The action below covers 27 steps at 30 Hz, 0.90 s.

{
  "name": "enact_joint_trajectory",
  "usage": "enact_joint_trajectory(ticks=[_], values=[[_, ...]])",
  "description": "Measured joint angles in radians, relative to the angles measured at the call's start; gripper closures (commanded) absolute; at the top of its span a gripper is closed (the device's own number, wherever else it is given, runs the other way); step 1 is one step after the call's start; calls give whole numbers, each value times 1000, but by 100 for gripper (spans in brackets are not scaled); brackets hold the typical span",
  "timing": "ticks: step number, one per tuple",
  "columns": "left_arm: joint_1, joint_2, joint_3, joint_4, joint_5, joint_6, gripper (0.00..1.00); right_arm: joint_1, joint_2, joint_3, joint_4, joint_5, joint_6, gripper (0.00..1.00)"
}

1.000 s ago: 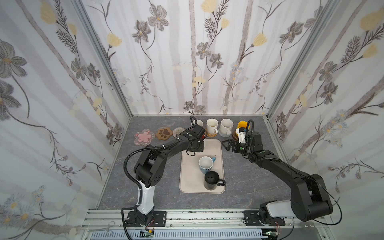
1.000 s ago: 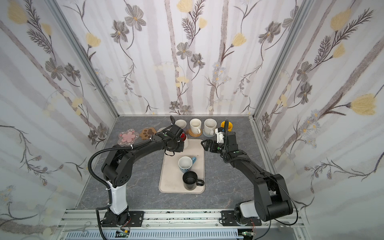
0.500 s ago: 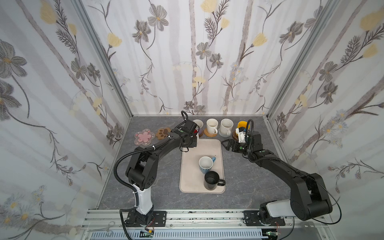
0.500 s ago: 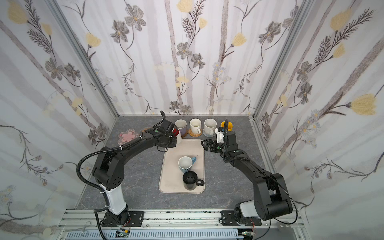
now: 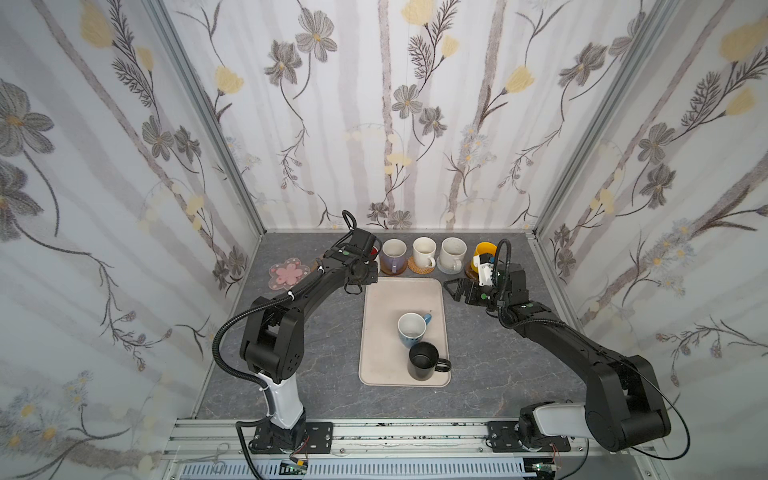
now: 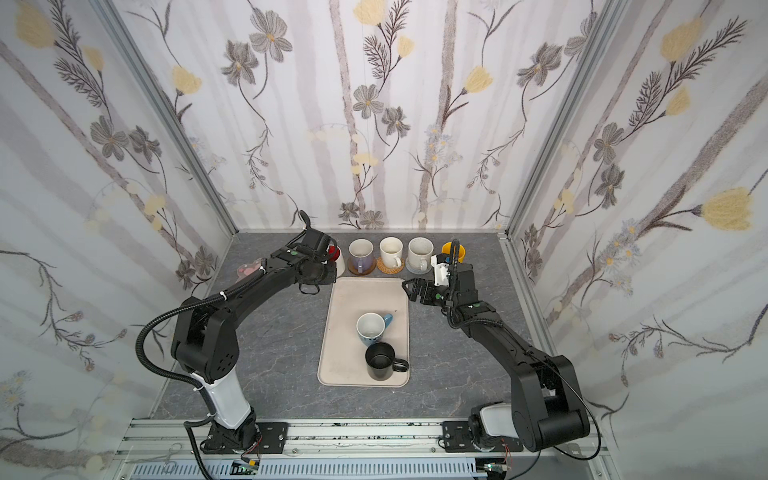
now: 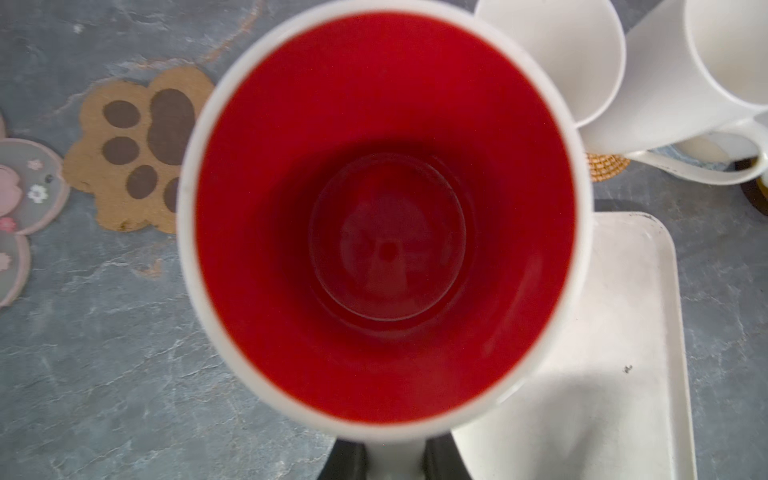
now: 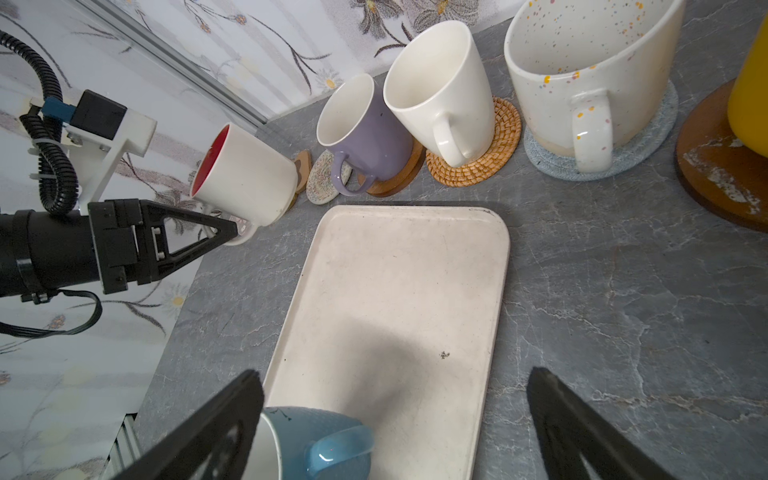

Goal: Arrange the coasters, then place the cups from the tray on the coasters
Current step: 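Carry the red-interior mug with the left gripper toward the cork paw-print coaster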

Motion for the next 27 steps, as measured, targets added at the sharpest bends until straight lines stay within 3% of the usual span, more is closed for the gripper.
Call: enact_joint_trajectory(ticks=[16, 27], values=[[46, 219, 186, 2, -106, 22, 100, 5, -20, -10, 32, 0, 1, 0], [82, 307, 237, 13, -111, 6, 100, 5, -16, -10, 34, 0, 1, 0]])
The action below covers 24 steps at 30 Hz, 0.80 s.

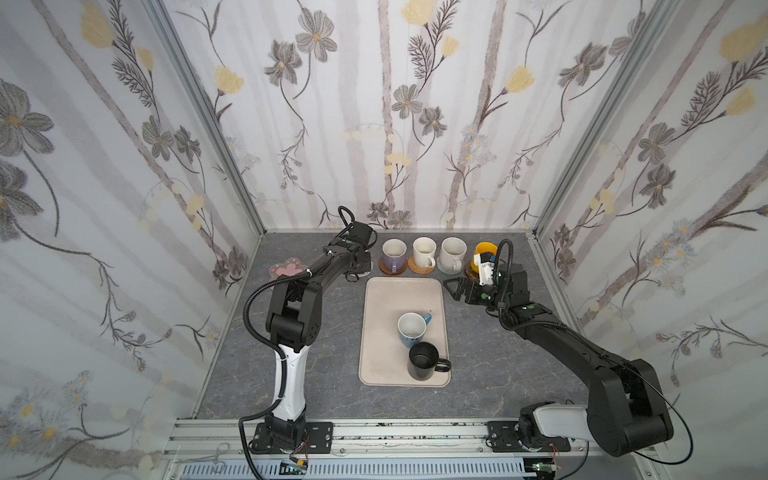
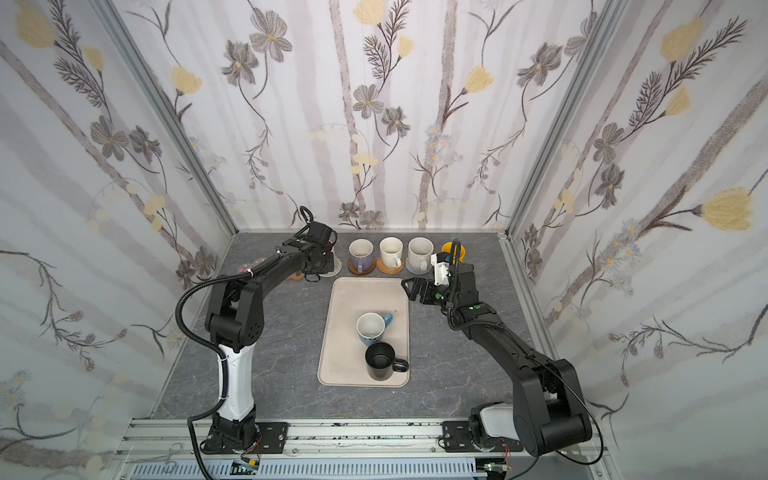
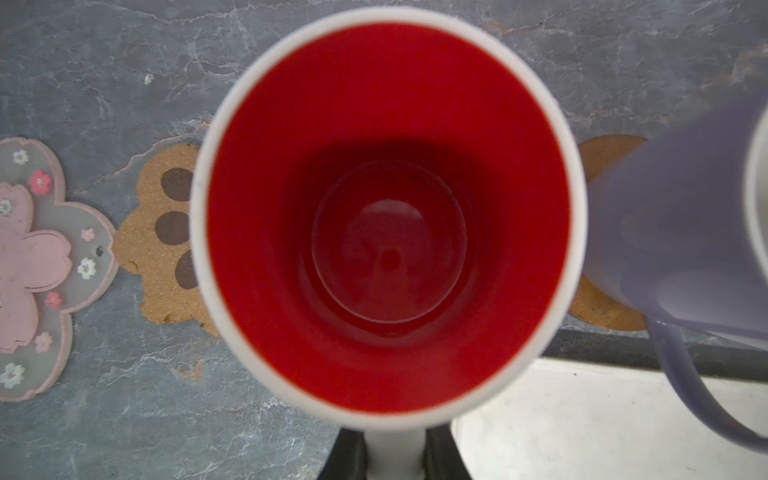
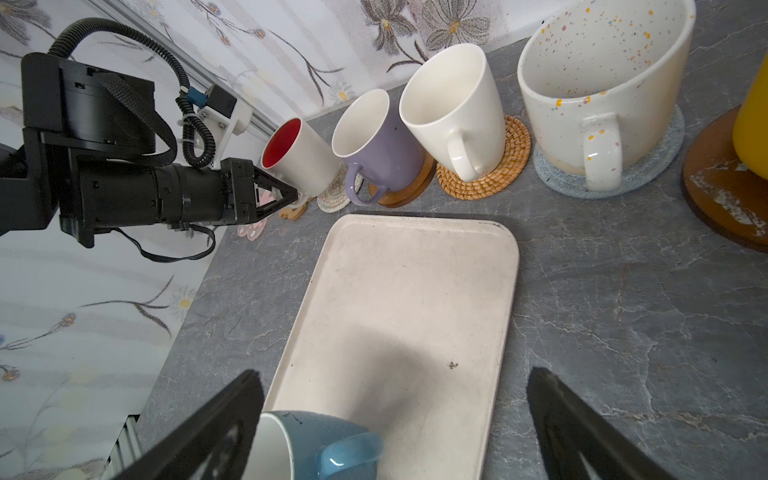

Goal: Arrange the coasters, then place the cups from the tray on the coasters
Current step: 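Carry the red-interior mug with the left gripper toward the cork paw-print coaster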

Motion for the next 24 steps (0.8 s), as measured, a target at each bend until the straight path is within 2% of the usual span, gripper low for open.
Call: enact_joint_trajectory(ticks=[24], values=[[11, 37, -10, 70, 66, -41, 100, 0, 21, 0, -3, 0, 0, 0]])
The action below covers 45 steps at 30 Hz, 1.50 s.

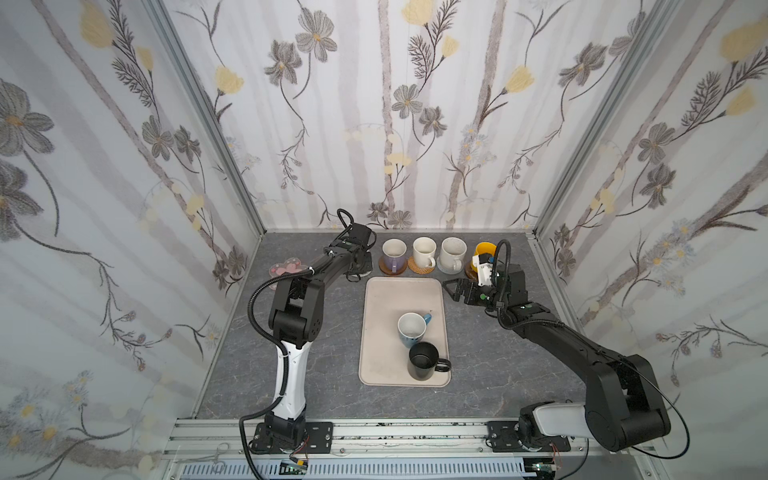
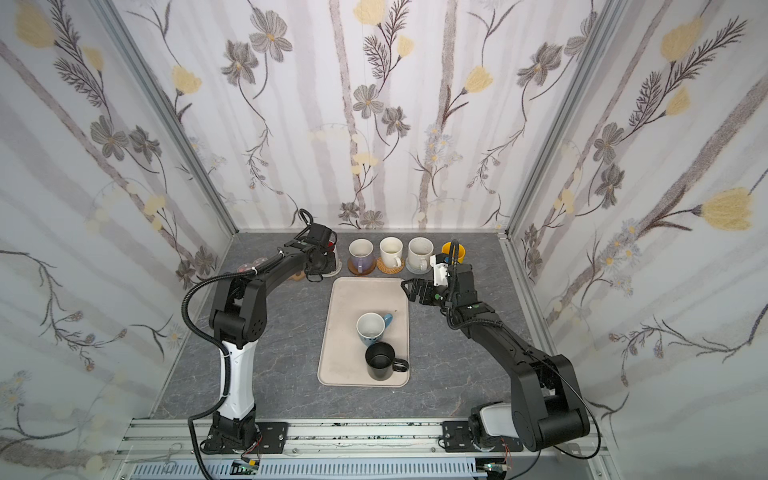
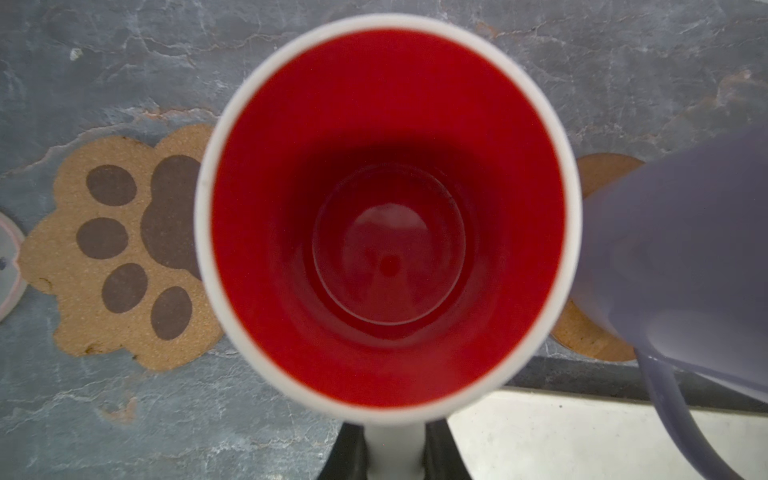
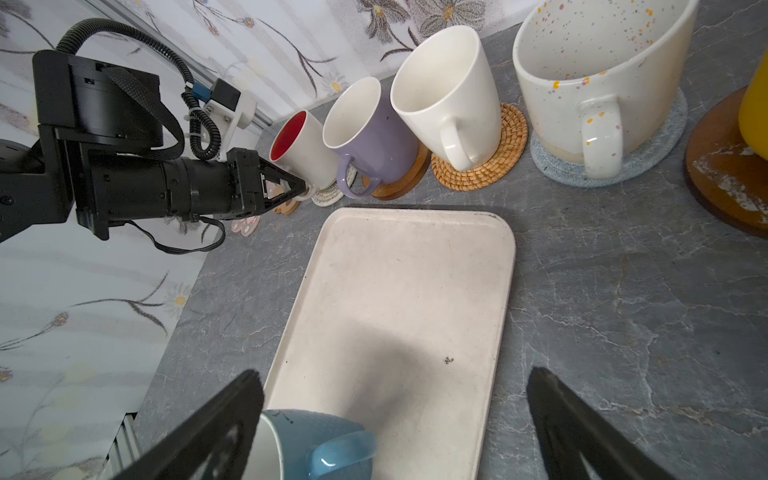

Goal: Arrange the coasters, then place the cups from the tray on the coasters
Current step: 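Carry the red-interior mug with the left gripper toward the cork paw-print coaster, then lower the red-interior mug onto the lace coaster and open the left gripper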

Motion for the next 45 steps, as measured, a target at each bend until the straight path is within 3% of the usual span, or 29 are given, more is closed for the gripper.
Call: enact_joint_trajectory(ticks=[8, 12, 15, 24, 31, 34, 45], values=[[-2, -2, -52, 58, 0, -4, 99, -1, 0, 0, 0, 0, 0, 0], [-2, -10, -73, 84, 0, -8, 83, -1, 0, 0, 0, 0, 0, 0], [-2, -14, -82, 91, 0, -11, 59, -1, -5, 0, -1, 0, 0, 0], [-4, -80, -154, 101, 0, -16, 25, 0, -36, 0, -2, 0, -1, 0], [-4, -150, -177, 120, -3, -18, 6, 0, -52, 0, -10, -3, -5, 0], [-4, -187, -198, 123, -3, -18, 0, 0, -64, 0, -16, -3, -12, 0], [-18, -458, -330, 133, 45, -30, 0, 0, -88, 21, -82, 21, -39, 0]])
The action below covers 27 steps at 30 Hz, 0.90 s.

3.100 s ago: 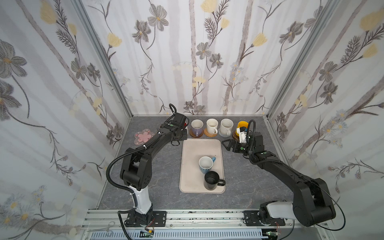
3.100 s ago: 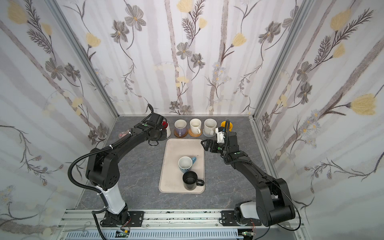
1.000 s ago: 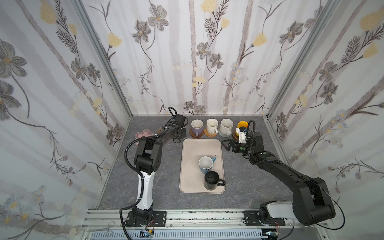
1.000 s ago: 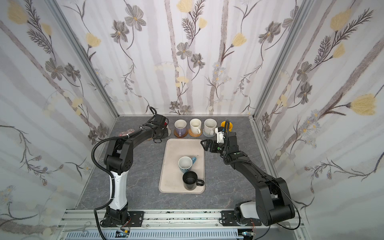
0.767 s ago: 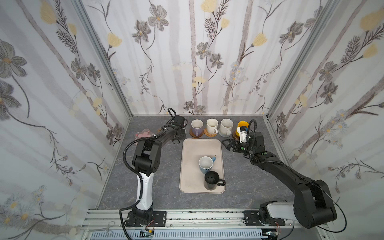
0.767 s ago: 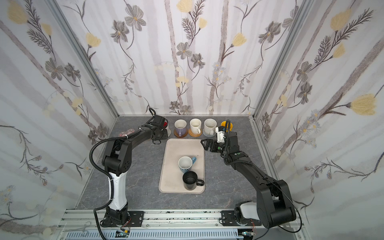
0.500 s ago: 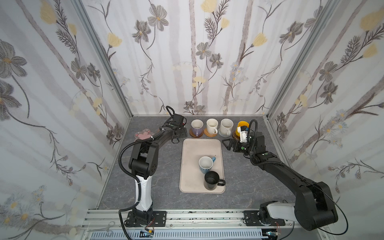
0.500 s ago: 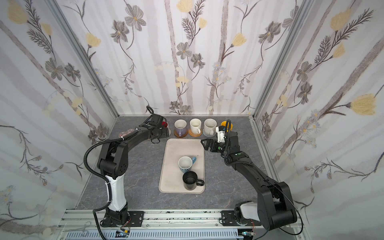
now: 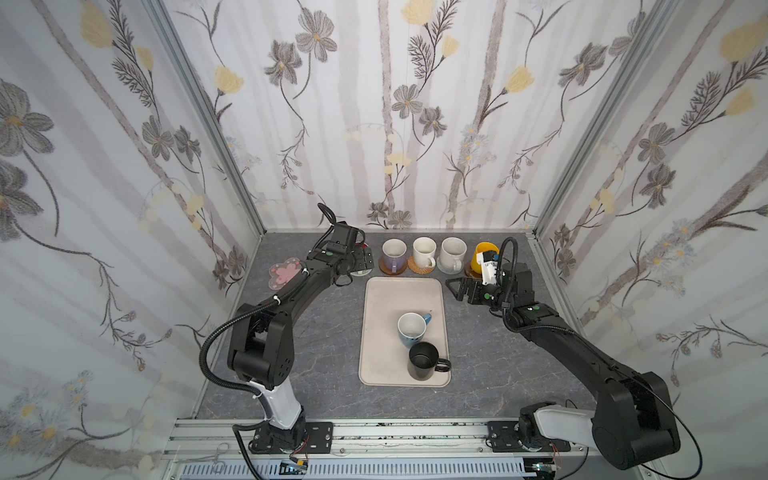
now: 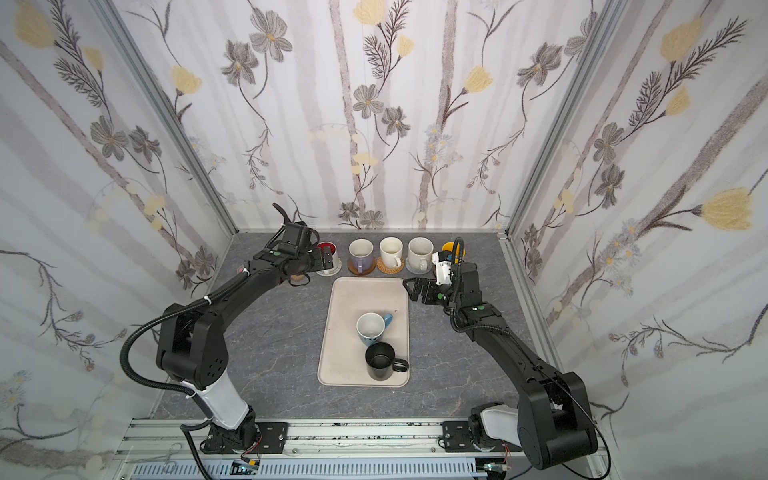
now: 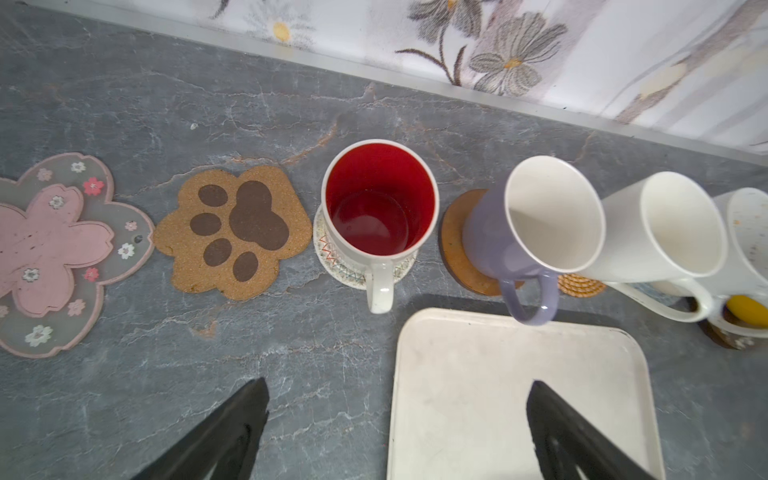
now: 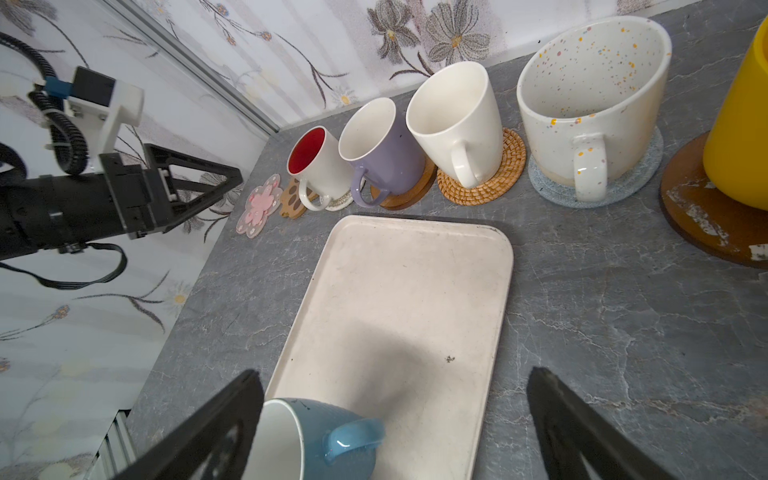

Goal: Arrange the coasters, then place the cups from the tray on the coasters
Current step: 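Lower the red-interior mug onto the lace coaster and open the left gripper, then move the left gripper to the light-blue mug while the right gripper approaches it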

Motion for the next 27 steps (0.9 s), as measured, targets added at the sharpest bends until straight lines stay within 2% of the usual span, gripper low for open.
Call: enact_joint_trajectory(ticks=[8, 15, 18, 23, 25, 27], values=[[-88, -180, -155, 4, 76, -8, 6, 9, -12, 10, -90, 40, -29, 0], [-176, -267, -283, 2, 98, -27, 11, 95, 2, 16, -209, 143, -77, 1], [-180, -308, -337, 10, 97, -53, 15, 146, 34, 33, -264, 196, -96, 7], [-198, -368, -446, 45, 106, -95, 19, 190, 98, 79, -340, 239, -132, 28], [-198, -380, -481, 58, 106, -113, 19, 205, 131, 101, -368, 254, -145, 33], [-198, -389, -510, 64, 105, -121, 20, 225, 153, 116, -394, 254, -156, 33]])
